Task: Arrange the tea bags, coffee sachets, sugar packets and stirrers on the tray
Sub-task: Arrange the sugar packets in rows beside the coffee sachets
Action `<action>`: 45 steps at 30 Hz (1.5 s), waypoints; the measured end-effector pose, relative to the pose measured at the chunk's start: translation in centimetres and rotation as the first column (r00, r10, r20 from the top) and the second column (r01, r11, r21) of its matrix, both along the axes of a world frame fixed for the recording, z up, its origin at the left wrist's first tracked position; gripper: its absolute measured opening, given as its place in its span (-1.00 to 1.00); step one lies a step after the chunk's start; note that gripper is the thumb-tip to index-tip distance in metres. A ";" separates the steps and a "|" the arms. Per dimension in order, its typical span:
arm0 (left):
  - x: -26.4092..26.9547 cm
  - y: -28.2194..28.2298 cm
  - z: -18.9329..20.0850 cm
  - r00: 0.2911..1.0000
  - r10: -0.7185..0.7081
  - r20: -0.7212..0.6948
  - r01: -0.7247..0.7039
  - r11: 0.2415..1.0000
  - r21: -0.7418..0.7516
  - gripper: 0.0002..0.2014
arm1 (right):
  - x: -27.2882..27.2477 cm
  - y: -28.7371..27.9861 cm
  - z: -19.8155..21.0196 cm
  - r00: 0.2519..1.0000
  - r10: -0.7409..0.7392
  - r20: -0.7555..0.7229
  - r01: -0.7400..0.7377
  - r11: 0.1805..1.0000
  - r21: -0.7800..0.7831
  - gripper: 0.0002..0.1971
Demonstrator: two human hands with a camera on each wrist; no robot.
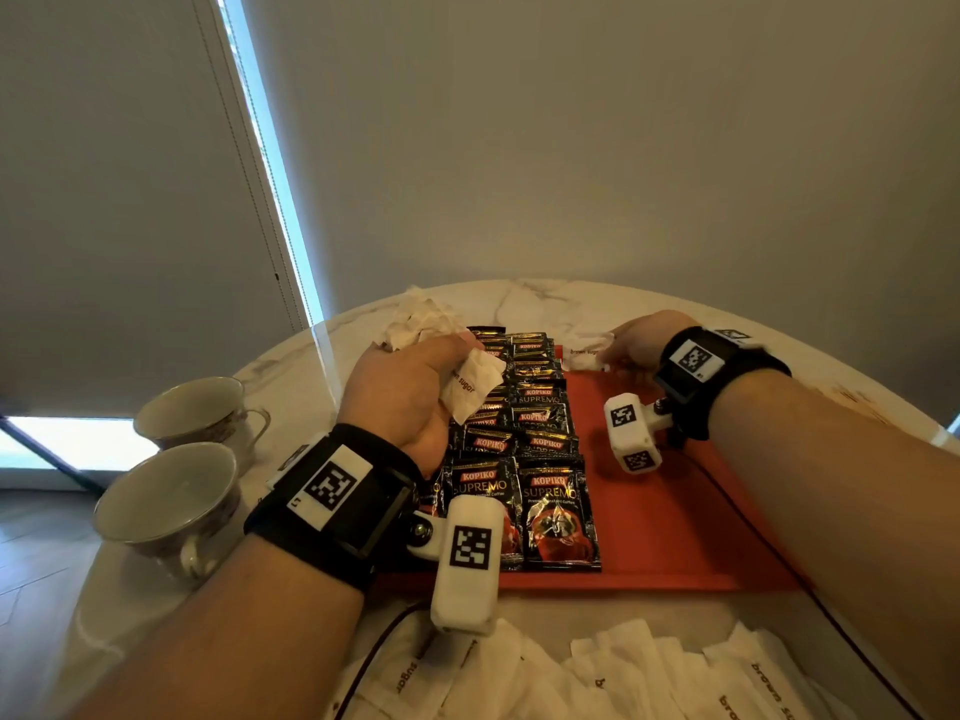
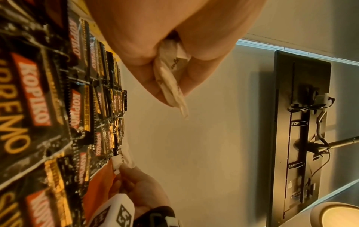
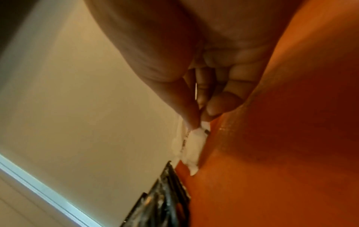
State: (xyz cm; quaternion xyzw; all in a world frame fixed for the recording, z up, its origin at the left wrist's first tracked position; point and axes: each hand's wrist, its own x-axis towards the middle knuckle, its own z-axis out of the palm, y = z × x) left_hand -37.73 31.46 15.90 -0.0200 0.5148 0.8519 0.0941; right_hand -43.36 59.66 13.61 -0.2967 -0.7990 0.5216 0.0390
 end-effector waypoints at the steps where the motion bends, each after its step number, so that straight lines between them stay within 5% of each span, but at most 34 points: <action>1: 0.0 0.0 -0.1 1.000 0.002 0.004 -0.002 1.000 0.000 -0.78 | 0.0 -0.1 0.1 1.000 0.029 -0.005 -0.029 1.000 -0.008 -0.73; 6: 0.0 0.2 -0.6 1.000 -0.012 0.015 0.012 1.000 -0.015 -0.81 | 0.2 -0.8 0.4 0.999 0.021 -0.037 -0.025 0.995 -0.101 -0.71; 9: 0.1 0.2 -0.6 1.000 -0.018 0.022 0.019 1.000 -0.021 -0.74 | 0.5 -0.8 0.4 0.998 0.063 0.013 -0.064 0.987 0.147 -0.61; 11: 0.0 0.2 -0.6 1.000 -0.016 0.023 0.016 1.000 -0.016 -0.73 | 1.3 -1.9 1.6 0.997 -0.006 -0.082 0.001 0.998 -0.056 -0.79; 14: 0.2 0.2 -0.5 1.000 -0.012 0.019 0.012 1.000 -0.005 -0.77 | 2.4 -3.3 1.5 0.996 0.056 0.073 -0.050 0.994 -0.093 -0.93; 24: 0.6 0.0 0.1 0.998 -0.022 0.050 0.020 0.999 0.051 -0.78 | 1.7 -4.4 1.2 0.993 0.093 0.072 -0.087 0.993 -0.085 -0.80; 33: 0.5 0.1 -0.3 0.997 0.003 0.079 -0.010 0.997 0.082 -0.68 | 2.0 -3.8 1.0 0.993 0.113 0.030 -0.103 0.965 -0.242 -0.80; 38: 0.9 0.4 -0.3 0.998 -0.009 0.067 0.006 0.999 0.041 -0.61 | 4.3 -4.0 2.8 0.989 0.096 -0.110 -0.129 0.928 -0.350 -0.80; 42: 1.2 1.0 -0.2 1.000 0.027 0.007 -0.027 0.998 0.057 -0.62 | 7.9 -6.5 5.6 0.931 0.322 -0.170 -0.361 0.876 -0.319 -0.87; 45: 1.5 1.1 0.0 0.998 0.023 -0.050 -0.017 0.993 0.117 -0.66 | 10.1 -9.0 6.4 0.851 0.506 -0.140 -0.525 0.818 -0.235 -0.62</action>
